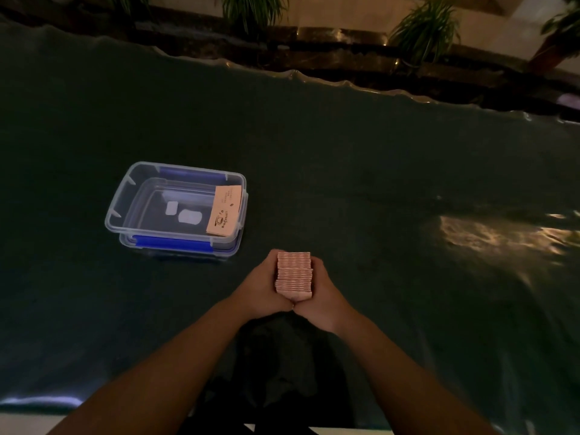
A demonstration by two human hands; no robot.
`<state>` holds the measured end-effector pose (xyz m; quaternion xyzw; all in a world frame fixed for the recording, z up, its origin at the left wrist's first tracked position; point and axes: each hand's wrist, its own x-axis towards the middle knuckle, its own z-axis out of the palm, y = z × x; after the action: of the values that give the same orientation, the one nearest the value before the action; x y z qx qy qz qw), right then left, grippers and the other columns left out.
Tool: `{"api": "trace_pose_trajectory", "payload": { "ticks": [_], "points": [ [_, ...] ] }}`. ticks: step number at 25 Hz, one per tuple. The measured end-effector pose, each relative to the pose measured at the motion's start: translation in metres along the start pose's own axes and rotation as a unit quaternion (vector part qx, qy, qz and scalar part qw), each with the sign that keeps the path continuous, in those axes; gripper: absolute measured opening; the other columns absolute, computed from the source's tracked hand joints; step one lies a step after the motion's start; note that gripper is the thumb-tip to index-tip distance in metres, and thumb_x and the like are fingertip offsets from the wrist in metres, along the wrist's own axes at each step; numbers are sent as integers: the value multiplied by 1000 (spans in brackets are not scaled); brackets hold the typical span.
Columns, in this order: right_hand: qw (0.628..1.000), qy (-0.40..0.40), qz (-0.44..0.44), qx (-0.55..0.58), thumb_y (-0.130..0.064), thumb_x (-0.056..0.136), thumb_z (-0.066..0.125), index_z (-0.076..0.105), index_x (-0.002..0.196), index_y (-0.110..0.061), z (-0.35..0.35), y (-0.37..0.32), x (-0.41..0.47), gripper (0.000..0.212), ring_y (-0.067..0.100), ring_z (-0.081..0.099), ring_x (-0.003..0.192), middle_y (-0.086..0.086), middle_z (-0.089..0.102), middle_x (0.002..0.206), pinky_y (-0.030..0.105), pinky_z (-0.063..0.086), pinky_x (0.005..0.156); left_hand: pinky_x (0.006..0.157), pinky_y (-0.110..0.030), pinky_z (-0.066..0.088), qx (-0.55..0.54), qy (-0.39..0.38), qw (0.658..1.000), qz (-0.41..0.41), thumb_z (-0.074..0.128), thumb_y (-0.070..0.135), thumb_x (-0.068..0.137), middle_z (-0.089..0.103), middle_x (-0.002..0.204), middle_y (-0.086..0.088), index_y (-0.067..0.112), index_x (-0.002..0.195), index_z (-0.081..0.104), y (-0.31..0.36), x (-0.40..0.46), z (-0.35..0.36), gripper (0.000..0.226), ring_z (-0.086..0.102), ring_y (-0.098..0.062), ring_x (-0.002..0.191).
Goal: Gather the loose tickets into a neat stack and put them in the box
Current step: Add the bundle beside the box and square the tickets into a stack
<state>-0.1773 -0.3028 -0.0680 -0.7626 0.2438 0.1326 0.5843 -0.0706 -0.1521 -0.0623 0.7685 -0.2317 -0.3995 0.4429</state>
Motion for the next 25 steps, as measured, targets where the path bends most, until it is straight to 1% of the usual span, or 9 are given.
{"api": "trace_pose_trajectory", "payload": {
  "ticks": [4, 9, 12, 14, 16, 18, 20, 23, 25],
  "points": [
    [997, -7, 17, 80, -27, 59, 92, 35, 152, -36, -10, 7, -6, 110, 7, 64, 128, -11, 58, 144, 37, 56, 106, 94, -27, 50, -99, -5, 994, -42, 95, 11, 58, 63, 131, 15, 43, 134, 46, 1, -2, -5, 96, 58, -6, 126],
    [971, 1, 75, 229, -21, 67, 91, 33, 152, -52, -3, 22, -17, 107, 24, 64, 130, -3, 59, 146, 50, 55, 109, 108, -59, 50, -263, -36, 960, -93, 88, -1, 57, 70, 132, -14, 15, 147, 48, 6, -4, 0, 101, 65, -32, 125],
    [946, 39, 71, 313, -8, 58, 94, 42, 150, -43, 2, 29, -17, 111, 23, 72, 122, 1, 71, 136, 52, 57, 107, 108, -56, 50, -309, -78, 945, -67, 80, -5, 66, 68, 133, -21, 10, 144, 50, 9, -7, 2, 86, 65, -37, 126],
    [944, 63, 66, 316, -8, 55, 94, 49, 145, -42, -3, 31, -17, 106, 25, 73, 122, 0, 75, 132, 53, 58, 105, 104, -52, 54, -318, -74, 944, -53, 79, -3, 67, 67, 134, -20, 17, 143, 51, 10, -7, -6, 83, 65, -34, 126],
    [954, 83, 52, 283, -11, 55, 94, 51, 146, -38, -12, 33, -18, 105, 22, 72, 123, -5, 76, 129, 51, 59, 103, 98, -45, 59, -258, -48, 964, -39, 88, 5, 61, 66, 135, -7, 35, 139, 49, 7, -4, -17, 92, 65, -25, 125],
    [970, 99, 25, 221, -13, 55, 94, 46, 153, -32, -19, 35, -20, 111, 14, 70, 125, -8, 75, 132, 45, 56, 106, 97, -36, 59, -126, -44, 991, -19, 95, 18, 57, 67, 130, 13, 51, 131, 48, 2, -1, -25, 94, 65, -7, 123],
    [986, 99, 1, 137, -22, 58, 93, 35, 161, -31, -25, 37, -22, 119, 8, 64, 130, -6, 65, 142, 40, 50, 112, 102, -33, 54, -4, -32, 999, -7, 97, 30, 57, 65, 128, 22, 55, 130, 46, -2, 2, -26, 93, 61, 4, 122],
    [995, 102, -6, -13, -45, 63, 86, 17, 160, -52, -30, 39, -24, 119, -4, 46, 131, -12, 36, 147, 31, 40, 113, 112, -45, 46, 116, 18, 993, 25, 94, 50, 53, 58, 134, 19, 43, 137, 46, -11, 6, -18, 98, 52, -7, 132],
    [991, 105, 10, -84, -54, 64, 80, 8, 160, -55, -29, 42, -21, 120, 11, 35, 137, -12, 28, 150, 40, 33, 117, 115, -50, 41, 162, 41, 986, 29, 90, 58, 51, 54, 135, 19, 42, 135, 46, -17, 7, -12, 96, 44, -9, 134]
  ]
}}
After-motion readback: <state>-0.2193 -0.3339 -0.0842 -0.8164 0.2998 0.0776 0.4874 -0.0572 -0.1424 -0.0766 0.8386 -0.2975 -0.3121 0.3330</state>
